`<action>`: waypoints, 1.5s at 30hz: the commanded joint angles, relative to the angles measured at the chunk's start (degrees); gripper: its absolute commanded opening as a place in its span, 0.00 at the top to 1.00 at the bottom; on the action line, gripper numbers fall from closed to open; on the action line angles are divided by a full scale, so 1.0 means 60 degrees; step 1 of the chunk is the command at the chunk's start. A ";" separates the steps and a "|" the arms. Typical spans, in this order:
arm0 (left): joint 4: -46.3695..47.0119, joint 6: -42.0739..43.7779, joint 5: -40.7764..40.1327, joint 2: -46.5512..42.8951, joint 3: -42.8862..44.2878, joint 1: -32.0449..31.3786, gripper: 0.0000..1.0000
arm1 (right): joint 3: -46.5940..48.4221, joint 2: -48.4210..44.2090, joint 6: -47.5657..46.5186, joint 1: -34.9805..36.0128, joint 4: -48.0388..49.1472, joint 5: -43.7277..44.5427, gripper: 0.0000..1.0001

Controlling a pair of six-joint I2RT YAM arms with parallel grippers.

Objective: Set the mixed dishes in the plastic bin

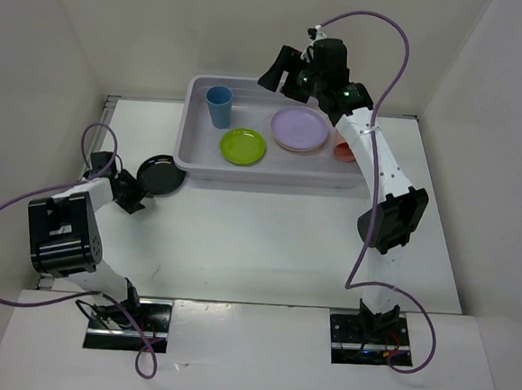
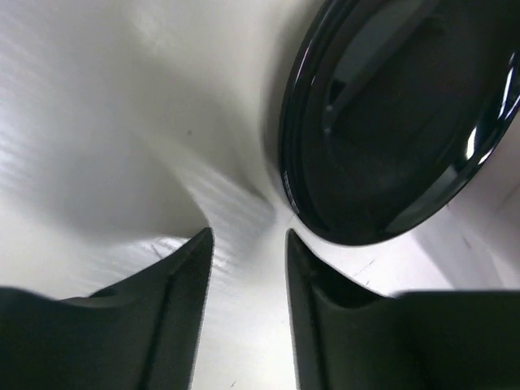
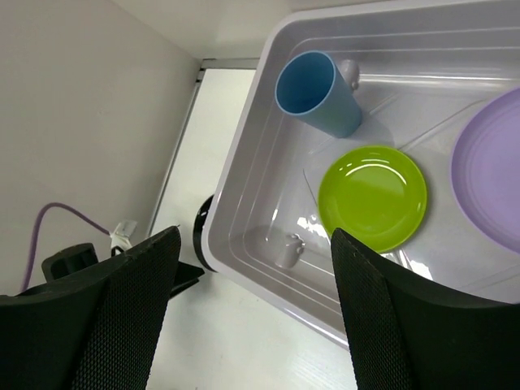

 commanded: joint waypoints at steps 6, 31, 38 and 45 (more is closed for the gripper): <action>0.1258 -0.0398 0.0274 -0.0467 -0.0435 0.0256 0.25 | 0.0622 -0.0370 -0.0063 0.0016 -0.0353 -0.0160 0.19; 0.4337 -0.1805 0.1167 0.1981 -0.1023 0.0343 1.00 | 0.0827 -0.1587 -0.0151 -0.0745 -0.0734 0.0031 0.19; 0.2257 -0.1805 -0.0193 -0.0288 -0.0804 0.0958 1.00 | 0.0915 -0.1908 -0.0151 -0.0746 -0.0925 0.0031 0.19; 0.0849 -0.1439 -0.0387 -0.2147 0.0529 0.1998 1.00 | 0.0740 -0.2465 -0.0151 -0.0746 -0.0925 0.0031 0.19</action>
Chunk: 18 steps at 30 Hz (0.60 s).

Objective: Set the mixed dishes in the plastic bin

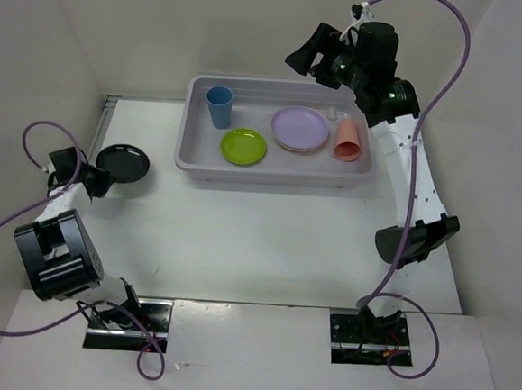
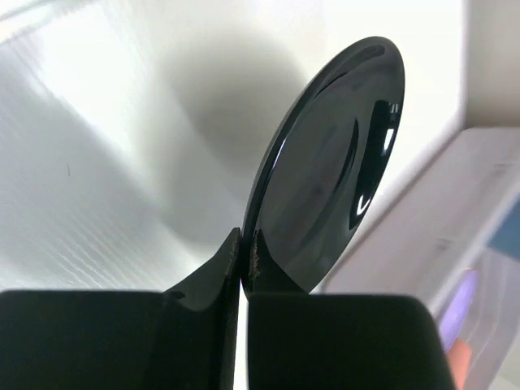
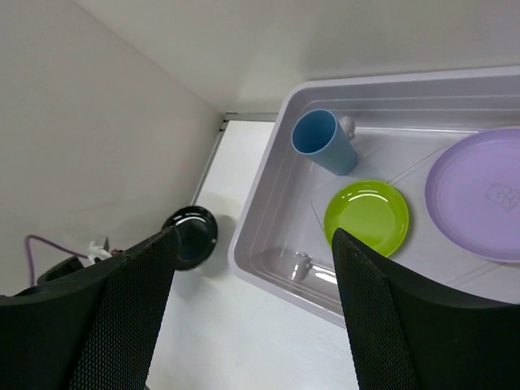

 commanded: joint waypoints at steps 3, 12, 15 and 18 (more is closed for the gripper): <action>-0.0630 0.0080 0.0823 -0.1784 0.1376 0.0214 1.00 | -0.0351 -0.1287 -0.0129 -0.0243 0.0189 0.0093 0.19; -0.1876 0.0547 0.2452 -0.0867 0.4439 -0.1937 1.00 | -0.4218 -0.3644 0.0179 -0.0801 0.1905 -0.0302 0.19; -0.1686 0.0459 0.2117 -0.0237 0.4806 -0.2991 1.00 | -0.4995 -0.4186 0.0179 -0.0801 0.1993 -0.0302 0.19; -0.1568 0.0372 0.1808 0.0611 0.5345 -0.4031 1.00 | -0.5493 -0.4525 0.0179 -0.0801 0.1993 -0.0185 0.19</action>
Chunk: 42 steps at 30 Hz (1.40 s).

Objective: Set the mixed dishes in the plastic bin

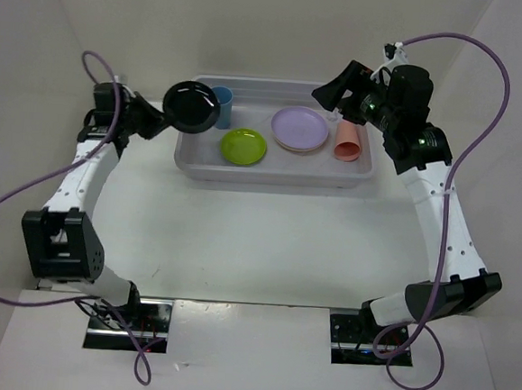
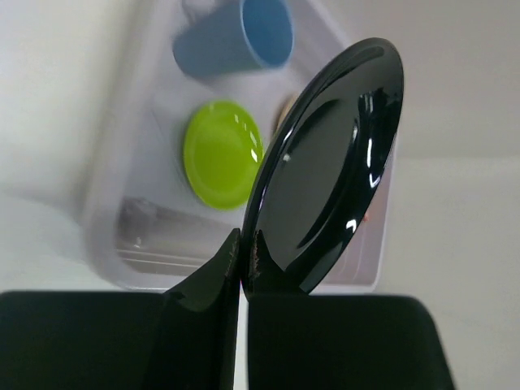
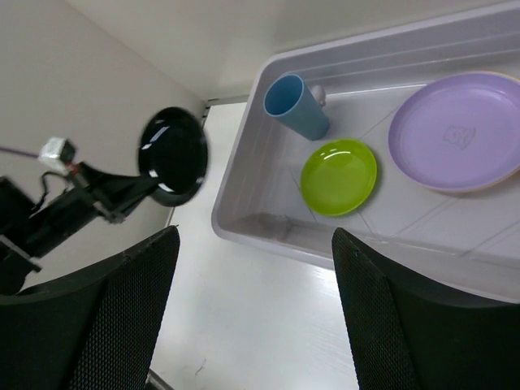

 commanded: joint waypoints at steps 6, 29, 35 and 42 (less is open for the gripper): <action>0.0016 0.0314 -0.0043 0.3099 0.1528 -0.1985 1.00 | -0.0727 -0.1086 0.0026 0.0030 0.0667 0.0195 0.19; -0.2063 0.0725 -0.1655 0.7703 0.5704 -0.3187 0.95 | -0.1007 -0.1760 -0.0061 -0.0146 0.0476 0.0195 0.18; -0.2063 0.0915 -0.1568 0.7690 0.5792 -0.2895 0.27 | -0.1226 -0.1950 0.0039 -0.0146 0.0476 0.0399 0.00; -0.1976 0.1003 -0.1392 0.5641 0.5149 -0.2719 0.22 | -0.2091 -0.2099 0.0362 -0.0146 0.0595 0.0474 0.00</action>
